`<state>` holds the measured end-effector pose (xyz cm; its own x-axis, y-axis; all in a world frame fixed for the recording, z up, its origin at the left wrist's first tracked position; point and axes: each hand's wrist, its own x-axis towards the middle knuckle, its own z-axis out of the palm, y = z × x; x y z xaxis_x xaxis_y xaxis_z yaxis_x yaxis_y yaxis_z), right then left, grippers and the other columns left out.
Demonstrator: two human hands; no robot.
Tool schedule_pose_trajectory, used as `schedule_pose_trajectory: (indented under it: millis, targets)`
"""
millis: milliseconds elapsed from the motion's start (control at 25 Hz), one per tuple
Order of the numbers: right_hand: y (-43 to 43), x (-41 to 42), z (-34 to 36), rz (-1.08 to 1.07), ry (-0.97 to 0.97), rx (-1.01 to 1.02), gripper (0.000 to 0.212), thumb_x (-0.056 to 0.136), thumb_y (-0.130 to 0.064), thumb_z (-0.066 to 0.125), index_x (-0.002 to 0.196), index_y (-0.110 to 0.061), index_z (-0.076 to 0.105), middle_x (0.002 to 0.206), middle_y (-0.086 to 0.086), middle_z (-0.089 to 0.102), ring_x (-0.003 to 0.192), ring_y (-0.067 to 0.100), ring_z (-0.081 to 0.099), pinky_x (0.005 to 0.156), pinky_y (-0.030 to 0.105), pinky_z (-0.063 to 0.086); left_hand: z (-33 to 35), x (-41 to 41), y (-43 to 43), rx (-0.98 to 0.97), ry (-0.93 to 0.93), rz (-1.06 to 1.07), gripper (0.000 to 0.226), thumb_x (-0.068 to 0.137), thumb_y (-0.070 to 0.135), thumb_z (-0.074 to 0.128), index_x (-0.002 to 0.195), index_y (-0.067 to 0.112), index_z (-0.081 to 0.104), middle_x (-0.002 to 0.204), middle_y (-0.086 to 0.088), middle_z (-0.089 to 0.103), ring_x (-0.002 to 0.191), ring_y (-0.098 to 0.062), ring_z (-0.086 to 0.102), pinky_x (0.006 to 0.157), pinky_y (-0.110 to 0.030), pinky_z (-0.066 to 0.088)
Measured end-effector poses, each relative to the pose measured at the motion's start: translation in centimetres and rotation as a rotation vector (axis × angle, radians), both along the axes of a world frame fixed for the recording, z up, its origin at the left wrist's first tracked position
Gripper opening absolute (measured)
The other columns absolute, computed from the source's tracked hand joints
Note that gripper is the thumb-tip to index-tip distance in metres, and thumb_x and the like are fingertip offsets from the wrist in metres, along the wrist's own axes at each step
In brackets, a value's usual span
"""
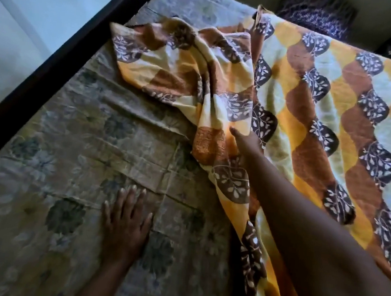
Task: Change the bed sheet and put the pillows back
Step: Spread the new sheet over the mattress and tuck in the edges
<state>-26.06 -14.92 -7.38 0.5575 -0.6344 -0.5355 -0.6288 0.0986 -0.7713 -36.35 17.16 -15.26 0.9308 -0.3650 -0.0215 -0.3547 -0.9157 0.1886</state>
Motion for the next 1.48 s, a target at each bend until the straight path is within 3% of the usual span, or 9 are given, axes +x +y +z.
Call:
schedule_pose_trajectory:
  millis: [120,320,440,680,840,1080,1200,1360,1480]
  targets:
    - [4.9,4.2,1.4,0.219,-0.13,-0.191,0.05,0.091,-0.017,0.052,0.139,-0.017,0.037,0.13,0.015,0.051,0.111,0.03,0.055,0.094,0.043,0.049,0.1,0.6,0.1,-0.032,0.03,-0.03,0.064,0.095,0.056,0.013,0.139,0.02,0.042,0.147,-0.002,0.039,0.139,-0.021,0.024,0.114,-0.046,0.008]
    - [17.5,2.9,2.4,1.423,0.117,-0.394,0.042,0.099,-0.026,0.037,0.14,-0.024,0.039,0.145,0.009,0.038,0.131,0.028,0.039,0.106,0.035,0.032,5.0,5.1,0.9,-1.196,0.46,0.716,0.059,0.092,0.044,0.048,0.144,0.026,0.026,0.144,-0.001,0.038,0.132,-0.017,0.039,0.11,-0.04,0.032]
    - [20.9,-0.6,1.1,1.516,0.112,-0.3,0.045,0.096,-0.029,0.044,0.14,-0.023,0.039,0.139,0.011,0.041,0.125,0.03,0.043,0.098,0.037,0.038,6.9,10.2,2.3,-1.424,0.602,0.997,0.062,0.091,0.032,0.056,0.145,0.022,0.027,0.132,-0.007,0.05,0.12,-0.025,0.052,0.095,-0.04,0.044]
    - [15.6,-4.4,4.1,0.635,-0.185,-0.42,0.029,0.092,-0.016,0.054,0.12,-0.02,0.059,0.121,0.001,0.05,0.096,0.012,0.056,0.079,0.026,0.053,9.6,16.2,-0.9,-1.236,0.688,1.082,0.05,0.083,0.015,0.068,0.127,0.001,0.048,0.108,-0.012,0.061,0.08,-0.018,0.06,0.067,-0.027,0.049]
    - [11.2,-7.7,3.3,0.292,-0.041,-0.512,0.027,0.087,-0.019,0.062,0.114,-0.015,0.064,0.116,0.01,0.059,0.097,0.021,0.059,0.079,0.027,0.047,11.3,16.9,0.7,-1.24,0.533,1.2,0.032,0.088,0.011,0.06,0.118,-0.002,0.056,0.097,-0.006,0.057,0.074,-0.015,0.057,0.064,-0.023,0.049]
    - [10.9,-11.7,2.8,-0.009,0.426,-0.5,0.058,0.085,-0.029,0.063,0.138,-0.019,0.04,0.137,0.015,0.044,0.125,0.034,0.042,0.102,0.043,0.034,10.4,11.0,5.9,-1.181,0.886,1.138,0.027,0.095,0.01,0.049,0.121,0.006,0.051,0.076,-0.002,0.053,0.062,-0.011,0.049,0.052,-0.023,0.039]
    - [12.7,-12.5,3.4,0.153,0.436,-0.527,0.041,0.089,-0.023,0.057,0.129,-0.021,0.05,0.122,0.016,0.058,0.111,0.034,0.055,0.084,0.036,0.041,12.2,6.3,4.2,-1.271,1.056,1.089,0.019,0.096,0.01,0.047,0.115,0.012,0.049,0.074,-0.004,0.049,0.063,-0.014,0.048,0.054,-0.024,0.039]
    - [18.2,-14.3,5.8,0.656,-0.021,-0.816,0.03,0.08,-0.019,0.065,0.108,-0.012,0.067,0.093,0.016,0.064,0.08,0.033,0.064,0.059,0.031,0.045,13.4,3.7,1.3,-1.271,1.274,0.878,0.026,0.093,0.028,0.052,0.117,0.017,0.052,0.094,-0.005,0.06,0.086,-0.02,0.058,0.081,-0.037,0.046]
    - [21.5,-17.8,6.7,1.105,-0.027,-0.813,0.051,0.083,-0.019,0.061,0.133,-0.021,0.051,0.124,0.01,0.057,0.107,0.03,0.057,0.081,0.035,0.046,13.4,2.6,-1.1,-1.047,1.189,0.686,0.036,0.087,0.03,0.063,0.116,0.009,0.057,0.11,-0.011,0.062,0.098,-0.021,0.056,0.083,-0.035,0.045]
